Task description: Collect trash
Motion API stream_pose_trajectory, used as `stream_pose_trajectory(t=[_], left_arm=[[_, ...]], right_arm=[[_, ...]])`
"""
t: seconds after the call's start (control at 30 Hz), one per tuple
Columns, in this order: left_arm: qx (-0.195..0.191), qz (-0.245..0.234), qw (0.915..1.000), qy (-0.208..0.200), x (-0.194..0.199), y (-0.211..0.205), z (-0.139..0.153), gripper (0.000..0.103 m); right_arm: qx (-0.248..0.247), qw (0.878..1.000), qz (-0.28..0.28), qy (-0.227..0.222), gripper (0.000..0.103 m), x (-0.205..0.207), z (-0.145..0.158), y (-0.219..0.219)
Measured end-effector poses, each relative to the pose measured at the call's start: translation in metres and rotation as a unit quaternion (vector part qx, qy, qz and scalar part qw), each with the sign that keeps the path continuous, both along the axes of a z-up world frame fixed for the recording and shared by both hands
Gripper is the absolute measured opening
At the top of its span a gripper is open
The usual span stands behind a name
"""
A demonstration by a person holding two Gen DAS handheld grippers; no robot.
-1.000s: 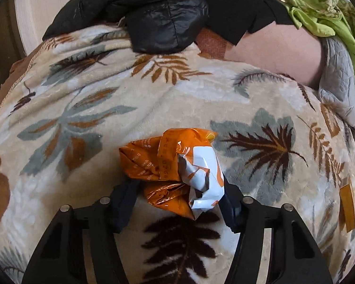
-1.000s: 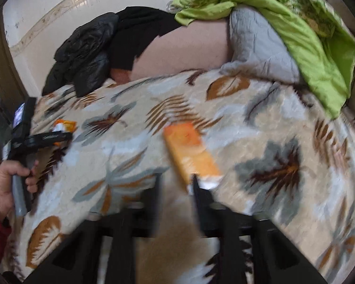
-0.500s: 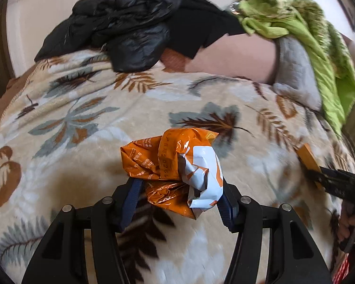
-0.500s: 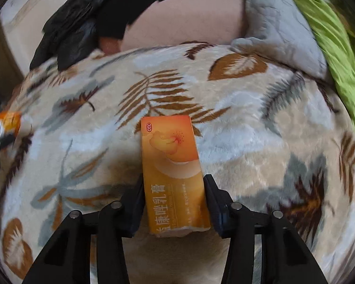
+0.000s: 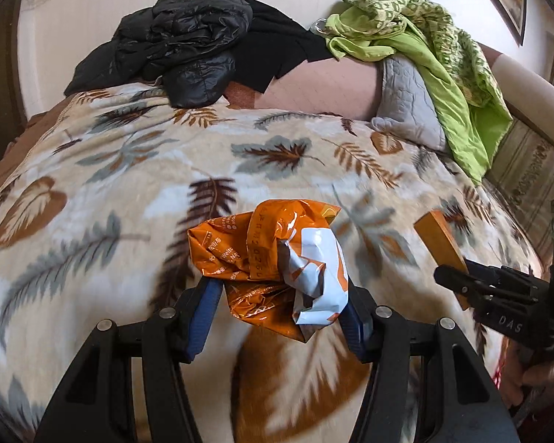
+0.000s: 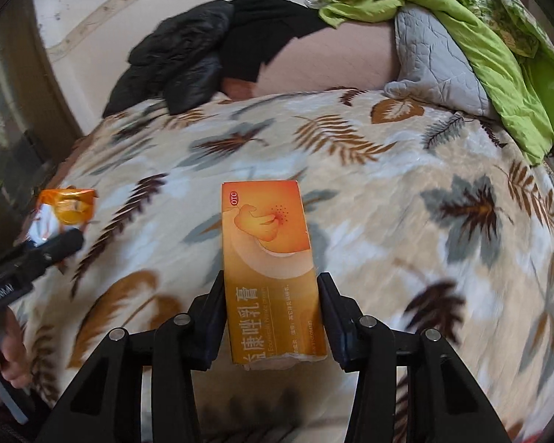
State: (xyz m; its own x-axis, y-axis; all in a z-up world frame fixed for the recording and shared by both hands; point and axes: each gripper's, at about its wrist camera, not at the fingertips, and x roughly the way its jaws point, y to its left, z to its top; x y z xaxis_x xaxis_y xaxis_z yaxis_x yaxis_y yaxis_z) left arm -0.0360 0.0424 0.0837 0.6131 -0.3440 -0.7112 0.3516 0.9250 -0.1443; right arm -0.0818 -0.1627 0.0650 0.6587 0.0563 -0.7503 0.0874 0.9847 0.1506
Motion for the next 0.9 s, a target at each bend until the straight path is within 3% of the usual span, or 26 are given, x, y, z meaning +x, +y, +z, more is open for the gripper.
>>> stream_pose_trajectory(t=[0.17,0.37,0.47,0.57,0.9], left_arm=[[0.012,0.013,0.9997,-0.014,-0.047,0.002,-0.006,0.058],[0.039,0.026,0.9986,-0.022,-0.077,-0.001,-0.024,0.058],[0.053,0.03,0.9975,-0.036,-0.08,-0.001,-0.025,0.058],[0.069,0.033,0.9957,-0.052,-0.081,-0.001,-0.026,0.058],[0.074,0.039,0.9949,-0.057,-0.074,0.003,-0.029,0.058]], right_arm=[[-0.005,0.999,-0.019,-0.032,0.05,-0.03,0.014,0.012],[0.018,0.999,-0.038,-0.014,0.05,-0.054,0.003,0.016],[0.001,0.999,-0.037,-0.04,0.05,-0.063,0.01,0.019],[0.0,0.998,-0.045,-0.039,0.05,-0.063,0.009,0.017],[0.008,0.999,-0.041,-0.028,0.05,-0.055,0.003,0.023]])
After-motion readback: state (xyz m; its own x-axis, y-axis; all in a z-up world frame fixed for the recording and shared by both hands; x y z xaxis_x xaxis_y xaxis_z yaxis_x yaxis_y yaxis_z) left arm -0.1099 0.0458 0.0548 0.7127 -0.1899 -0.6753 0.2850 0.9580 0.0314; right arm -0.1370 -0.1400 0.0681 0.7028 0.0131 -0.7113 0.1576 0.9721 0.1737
